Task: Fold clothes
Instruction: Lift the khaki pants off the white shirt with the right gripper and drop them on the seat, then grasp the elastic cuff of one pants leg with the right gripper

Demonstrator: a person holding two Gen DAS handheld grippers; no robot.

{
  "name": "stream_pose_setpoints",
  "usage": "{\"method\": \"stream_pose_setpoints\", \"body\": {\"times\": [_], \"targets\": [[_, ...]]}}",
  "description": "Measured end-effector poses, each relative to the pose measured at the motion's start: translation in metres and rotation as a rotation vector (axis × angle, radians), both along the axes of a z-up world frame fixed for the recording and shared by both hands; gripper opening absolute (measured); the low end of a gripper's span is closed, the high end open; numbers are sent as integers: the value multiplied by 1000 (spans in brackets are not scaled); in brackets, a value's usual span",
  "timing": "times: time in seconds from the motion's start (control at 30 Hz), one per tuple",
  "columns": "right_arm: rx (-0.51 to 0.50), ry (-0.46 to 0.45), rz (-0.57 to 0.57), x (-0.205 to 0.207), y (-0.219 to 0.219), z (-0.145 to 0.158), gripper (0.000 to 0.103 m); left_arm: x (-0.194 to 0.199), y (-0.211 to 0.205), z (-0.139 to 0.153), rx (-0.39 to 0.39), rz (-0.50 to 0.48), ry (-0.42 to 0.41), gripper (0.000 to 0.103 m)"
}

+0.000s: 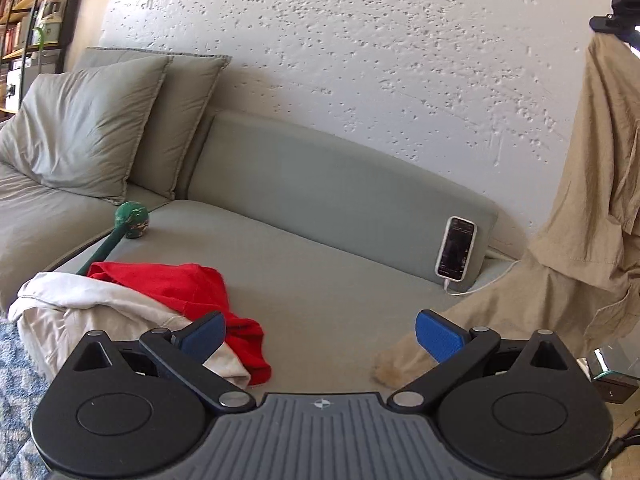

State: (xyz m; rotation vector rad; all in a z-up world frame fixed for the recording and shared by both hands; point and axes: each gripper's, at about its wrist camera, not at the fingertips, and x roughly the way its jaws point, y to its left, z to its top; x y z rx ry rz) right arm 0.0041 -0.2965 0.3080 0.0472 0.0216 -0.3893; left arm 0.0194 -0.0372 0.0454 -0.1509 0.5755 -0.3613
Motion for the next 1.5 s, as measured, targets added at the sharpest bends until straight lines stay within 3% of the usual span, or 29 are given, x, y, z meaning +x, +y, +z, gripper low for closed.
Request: {"method": "stream_pose_setpoints", "body": {"times": [0.07, 0.13, 0.17, 0.2, 0.27, 0.43, 0.53, 0.67, 0.73, 0.9, 1.03, 1.1, 1.17, 1.27, 1.33, 1.5], "targets": [[18, 120, 81, 22, 32, -41, 10, 1, 21, -6, 28, 65, 18, 102], [106, 272, 211, 39, 60, -90, 49, 1, 44, -13, 72, 131, 44, 102], [155, 335, 276, 45, 72, -114, 78, 1, 55, -17, 97, 159, 56, 102], [201, 378, 327, 45, 86, -141, 83, 0, 63, -21, 122, 178, 66, 102], [259, 434, 381, 40, 101, -179, 83, -1, 77, -28, 163, 205, 88, 102], [391, 491, 372, -3, 79, -224, 83, -1, 84, -38, 174, 200, 145, 102], [430, 492, 290, -37, 45, -239, 83, -4, 59, -39, 143, 113, 169, 102], [499, 477, 132, -92, -14, -252, 83, -3, 10, -53, 71, -57, 264, 102], [543, 457, 61, -113, -39, -257, 84, -4, -18, -72, 95, -109, 315, 102], [674, 427, -78, -146, -101, -293, 83, 2, -77, -111, 133, -198, 381, 102], [841, 397, -77, -155, -142, -330, 74, 19, -108, -130, 45, -220, 454, 100], [932, 376, -72, -158, -161, -349, 60, 32, -118, -144, -28, -209, 549, 85], [994, 359, -77, -159, -177, -368, 54, 44, -126, -158, -85, -194, 629, 53], [1002, 350, -113, -157, -193, -389, 47, 47, -133, -170, -114, -182, 629, 35], [967, 380, -150, -151, -201, -397, 49, 50, -135, -174, -130, -170, 626, 38], [942, 405, -189, -136, -214, -410, 52, 60, -137, -181, -160, -118, 678, 63]]}}
